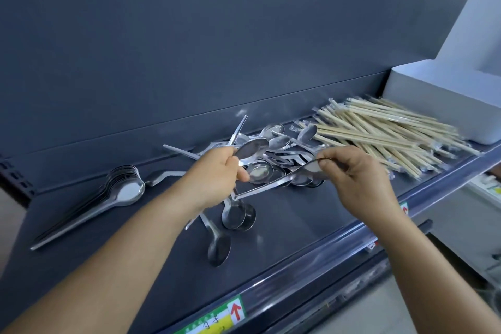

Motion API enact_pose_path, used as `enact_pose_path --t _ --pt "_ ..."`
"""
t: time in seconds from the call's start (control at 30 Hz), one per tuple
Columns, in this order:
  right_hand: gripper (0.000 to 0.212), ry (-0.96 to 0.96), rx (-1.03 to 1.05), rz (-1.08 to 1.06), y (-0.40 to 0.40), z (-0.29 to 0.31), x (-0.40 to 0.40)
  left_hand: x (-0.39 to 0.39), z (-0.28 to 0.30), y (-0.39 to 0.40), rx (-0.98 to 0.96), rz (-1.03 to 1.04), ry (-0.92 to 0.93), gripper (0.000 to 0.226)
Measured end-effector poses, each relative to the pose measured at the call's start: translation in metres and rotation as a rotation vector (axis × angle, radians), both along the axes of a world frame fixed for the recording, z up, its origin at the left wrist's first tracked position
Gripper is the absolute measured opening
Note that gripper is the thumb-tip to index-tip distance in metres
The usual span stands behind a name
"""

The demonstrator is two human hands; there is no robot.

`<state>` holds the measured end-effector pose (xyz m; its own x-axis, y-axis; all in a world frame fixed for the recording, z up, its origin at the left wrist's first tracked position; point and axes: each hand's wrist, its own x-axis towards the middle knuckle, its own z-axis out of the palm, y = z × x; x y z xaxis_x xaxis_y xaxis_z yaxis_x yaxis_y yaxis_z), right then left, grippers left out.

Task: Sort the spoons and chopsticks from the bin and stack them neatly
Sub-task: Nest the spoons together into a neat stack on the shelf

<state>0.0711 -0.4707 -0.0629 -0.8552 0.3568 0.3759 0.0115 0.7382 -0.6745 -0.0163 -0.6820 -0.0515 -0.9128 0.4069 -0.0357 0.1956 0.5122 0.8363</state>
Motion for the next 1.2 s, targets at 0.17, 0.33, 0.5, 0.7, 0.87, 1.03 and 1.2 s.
enact_pose_path --t 0.17,0.33,0.5,0.7,0.87,1.03,1.2 --pt "0.027 0.02 -0.15 0.16 -0.032 -0.004 -0.015 0.009 0.005 -0.011 -0.003 -0.023 -0.136 0.027" --pt "0.023 0.019 -0.226 0.191 -0.065 -0.016 -0.033 0.02 0.004 -0.034 0.04 -0.117 -0.334 0.029" --pt "0.036 -0.046 -0.203 0.247 -0.099 -0.023 -0.039 0.025 -0.002 -0.049 0.05 -0.12 -0.332 0.024" --pt "0.057 -0.314 0.115 0.137 -0.104 -0.03 -0.029 0.016 -0.012 -0.072 0.01 0.048 -0.263 0.025" --pt "0.059 -0.567 0.191 0.054 -0.111 -0.036 -0.02 0.01 -0.018 -0.082 0.002 0.035 -0.269 0.022" --pt "0.022 -0.537 0.186 -0.066 -0.105 -0.035 -0.018 0.007 -0.02 -0.079 0.013 -0.031 -0.206 0.025" --pt "0.008 -0.322 0.18 -0.173 -0.086 -0.026 -0.011 0.007 -0.013 -0.073 0.014 -0.078 -0.093 0.03"
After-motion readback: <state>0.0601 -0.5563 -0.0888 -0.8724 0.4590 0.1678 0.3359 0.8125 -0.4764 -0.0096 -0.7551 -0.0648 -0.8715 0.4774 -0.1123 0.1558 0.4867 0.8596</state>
